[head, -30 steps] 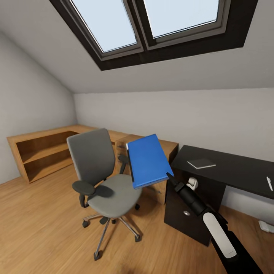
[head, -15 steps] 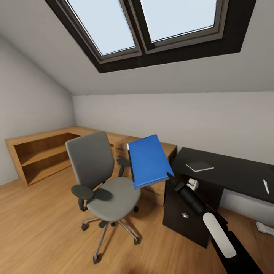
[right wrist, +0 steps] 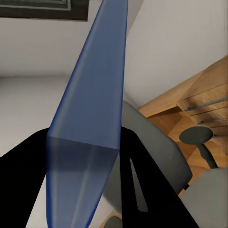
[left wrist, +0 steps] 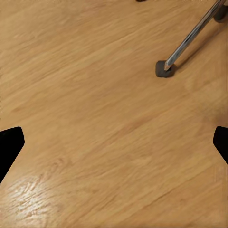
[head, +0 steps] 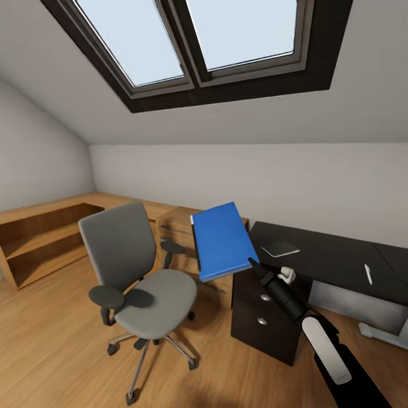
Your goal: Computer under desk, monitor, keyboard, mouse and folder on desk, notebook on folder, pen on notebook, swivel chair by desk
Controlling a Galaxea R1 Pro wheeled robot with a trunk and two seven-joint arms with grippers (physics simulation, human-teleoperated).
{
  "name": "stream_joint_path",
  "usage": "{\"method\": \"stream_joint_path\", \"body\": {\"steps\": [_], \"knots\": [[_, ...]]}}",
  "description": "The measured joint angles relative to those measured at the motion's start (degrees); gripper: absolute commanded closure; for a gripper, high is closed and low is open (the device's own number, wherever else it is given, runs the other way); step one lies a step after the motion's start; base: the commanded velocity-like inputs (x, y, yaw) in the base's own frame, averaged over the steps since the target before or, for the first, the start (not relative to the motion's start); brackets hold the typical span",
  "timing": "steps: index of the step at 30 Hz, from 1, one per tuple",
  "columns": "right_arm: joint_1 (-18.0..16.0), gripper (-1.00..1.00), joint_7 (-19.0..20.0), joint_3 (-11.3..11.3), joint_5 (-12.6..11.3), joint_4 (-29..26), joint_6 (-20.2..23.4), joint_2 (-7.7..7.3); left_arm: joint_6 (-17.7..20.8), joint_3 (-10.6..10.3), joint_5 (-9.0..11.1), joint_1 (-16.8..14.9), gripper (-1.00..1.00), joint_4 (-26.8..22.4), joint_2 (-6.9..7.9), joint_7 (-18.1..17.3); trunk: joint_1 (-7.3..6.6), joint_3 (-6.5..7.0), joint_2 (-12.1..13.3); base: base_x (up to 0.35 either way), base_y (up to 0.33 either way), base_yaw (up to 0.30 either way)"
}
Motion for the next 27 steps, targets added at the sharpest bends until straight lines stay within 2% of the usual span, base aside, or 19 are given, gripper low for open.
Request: {"method": "stream_joint_path", "body": {"steps": [17, 23, 27], "knots": [[0.0, 1.00, -0.4, 0.1, -0.1, 0.1, -1.0, 0.30, 0.0, 0.0, 0.0, 0.0, -1.00, 0.0, 0.00, 0.0, -3.74, 3.06, 6.8, 0.000, 0.000, -0.003], [0.1, 1.00, -2.4, 0.1, -0.3, 0.1, -0.9, 0.36, 0.0, -0.1, 0.1, 0.0, -1.00, 0.3, -0.20, 0.0, -5.05, 4.13, 9.2, 0.000, 0.000, -0.250], [0.1, 1.00, -3.4, 0.1, -0.2, 0.1, -0.9, 0.35, -0.3, -0.1, 0.0, 0.0, -1.00, 4.6, -0.74, -0.3, -5.93, 4.85, 10.8, 0.000, 0.000, -0.291]]}}
